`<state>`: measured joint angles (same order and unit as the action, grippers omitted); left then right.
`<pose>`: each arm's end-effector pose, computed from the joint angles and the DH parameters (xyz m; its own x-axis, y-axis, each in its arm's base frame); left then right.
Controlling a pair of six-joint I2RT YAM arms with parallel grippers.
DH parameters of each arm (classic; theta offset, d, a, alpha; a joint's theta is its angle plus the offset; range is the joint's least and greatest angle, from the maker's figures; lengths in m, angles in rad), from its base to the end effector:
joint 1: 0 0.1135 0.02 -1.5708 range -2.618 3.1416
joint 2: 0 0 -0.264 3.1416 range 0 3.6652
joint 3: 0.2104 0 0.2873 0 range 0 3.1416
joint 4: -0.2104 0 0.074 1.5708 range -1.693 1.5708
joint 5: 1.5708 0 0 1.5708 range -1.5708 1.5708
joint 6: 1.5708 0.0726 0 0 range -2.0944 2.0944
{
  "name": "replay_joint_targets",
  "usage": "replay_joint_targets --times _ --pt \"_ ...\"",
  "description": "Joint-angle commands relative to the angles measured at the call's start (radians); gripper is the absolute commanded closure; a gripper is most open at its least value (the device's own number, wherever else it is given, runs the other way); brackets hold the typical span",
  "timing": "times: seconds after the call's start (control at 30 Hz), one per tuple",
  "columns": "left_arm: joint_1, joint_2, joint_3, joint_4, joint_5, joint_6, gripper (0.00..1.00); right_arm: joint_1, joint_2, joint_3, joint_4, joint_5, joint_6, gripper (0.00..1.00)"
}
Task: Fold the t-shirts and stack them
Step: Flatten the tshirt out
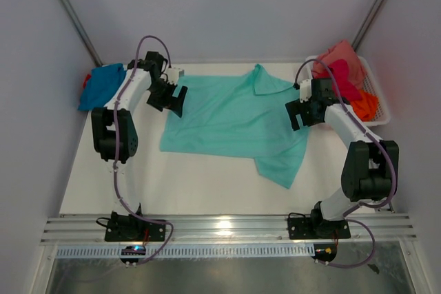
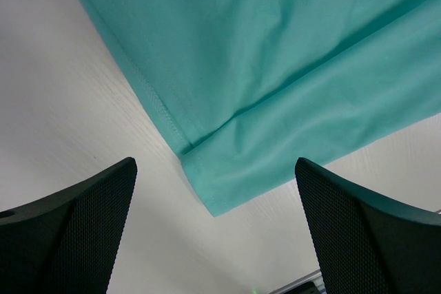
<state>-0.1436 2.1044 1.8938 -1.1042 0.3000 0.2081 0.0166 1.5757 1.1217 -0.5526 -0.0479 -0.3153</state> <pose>0.4699 -0.0896 0.2021 -0.8932 0.3286 -0.3068 0.4040 0.8860 -0.2274 0.3784 0.0098 0.1844 -0.7902 -0.3229 -0.5209 -0.3021 0.9447 -0.1274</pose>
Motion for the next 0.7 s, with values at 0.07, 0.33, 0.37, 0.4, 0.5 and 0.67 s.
replay_joint_targets --times 0.07,0.33,0.37,0.4,0.5,0.67 --pt "0.002 -0.003 -0.001 0.041 -0.03 -0.018 0.01 0.046 0.003 0.042 0.043 -0.075 -0.053 0.01" --pt "-0.013 0.031 -0.001 0.087 -0.123 -0.015 0.01 0.137 0.067 0.142 0.017 -0.139 -0.094 0.01" --pt "-0.02 0.042 0.004 0.089 -0.162 -0.018 0.01 0.149 0.075 0.153 0.016 -0.141 -0.102 0.0" --pt "-0.027 0.049 0.01 0.092 -0.179 -0.022 0.01 0.175 0.098 0.164 0.013 -0.141 -0.102 0.01" --pt "-0.056 0.077 0.033 0.093 -0.248 -0.027 0.01 0.212 0.142 0.213 -0.001 -0.15 -0.097 0.01" --pt "-0.132 0.091 0.06 0.115 -0.352 -0.024 0.01 0.232 0.204 0.253 -0.004 -0.145 -0.094 0.01"
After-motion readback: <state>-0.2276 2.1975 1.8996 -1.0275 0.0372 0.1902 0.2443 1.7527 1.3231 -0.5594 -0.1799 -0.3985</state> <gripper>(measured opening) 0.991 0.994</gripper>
